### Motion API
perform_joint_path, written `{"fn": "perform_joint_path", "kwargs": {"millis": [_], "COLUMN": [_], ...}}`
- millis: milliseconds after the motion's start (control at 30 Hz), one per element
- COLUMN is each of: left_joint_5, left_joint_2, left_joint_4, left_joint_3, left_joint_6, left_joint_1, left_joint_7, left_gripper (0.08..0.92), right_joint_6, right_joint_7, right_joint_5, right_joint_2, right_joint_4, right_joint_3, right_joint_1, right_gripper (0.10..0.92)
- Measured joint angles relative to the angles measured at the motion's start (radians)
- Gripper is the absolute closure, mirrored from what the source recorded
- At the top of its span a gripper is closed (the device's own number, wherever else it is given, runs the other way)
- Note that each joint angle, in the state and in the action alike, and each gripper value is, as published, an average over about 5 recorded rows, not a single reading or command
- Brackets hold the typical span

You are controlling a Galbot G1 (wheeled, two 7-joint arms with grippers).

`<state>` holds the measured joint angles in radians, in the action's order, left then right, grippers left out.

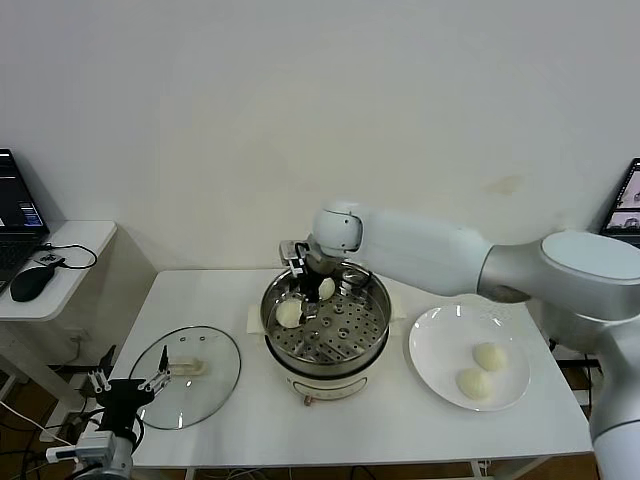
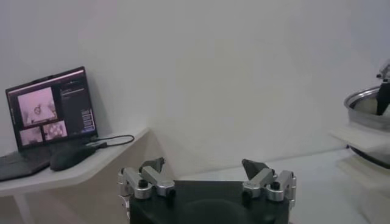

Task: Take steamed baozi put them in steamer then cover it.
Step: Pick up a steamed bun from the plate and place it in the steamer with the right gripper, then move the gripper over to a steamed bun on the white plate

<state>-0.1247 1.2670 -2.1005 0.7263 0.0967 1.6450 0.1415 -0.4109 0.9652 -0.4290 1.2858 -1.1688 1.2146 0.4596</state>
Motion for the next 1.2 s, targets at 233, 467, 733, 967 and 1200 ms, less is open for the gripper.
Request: {"fn": "perform_joint_path", "kwargs": {"millis": [233,467,733,967,1200], "left_joint_5": [-0.003,-0.004,0.004,0.017,0.030], "left_joint_2": [-0.010,-0.018,-0.023,-0.025,-0.020], "left_joint_4": [-0.007,-0.011,-0.024,-0.029,-0.029], "left_joint_3": [0.000,-0.004,-0.014,-0.024,-0.026], "left_joint_6": [0.004,0.004,0.004,0.007,0.010], "left_joint_1": [-0.006,-0.004,0.007,0.010,0.013], "left_joint_7": [-0.002,-0.002,-0.002,-0.003,-0.003], "left_gripper": [0.177,0.177,0.177,0.177,0.177], "right_joint_6": [0.030,0.079,0.127,0.164,0.189], "right_joint_7": [0.059,0.122,0.152,0.144,0.128], "right_joint_5": [0.010,0.062,0.170,0.279,0.390], "right_joint_2": [-0.119,-0.332,-0.619,-0.820,-0.929], "right_joint_4": [-0.101,-0.252,-0.421,-0.507,-0.532], "right_joint_3": [0.020,0.049,0.056,0.011,-0.158], "right_joint_1": [0.095,0.175,0.184,0.090,-0.150], "right_gripper": [0.203,0.203,0.203,0.203,0.202]}}
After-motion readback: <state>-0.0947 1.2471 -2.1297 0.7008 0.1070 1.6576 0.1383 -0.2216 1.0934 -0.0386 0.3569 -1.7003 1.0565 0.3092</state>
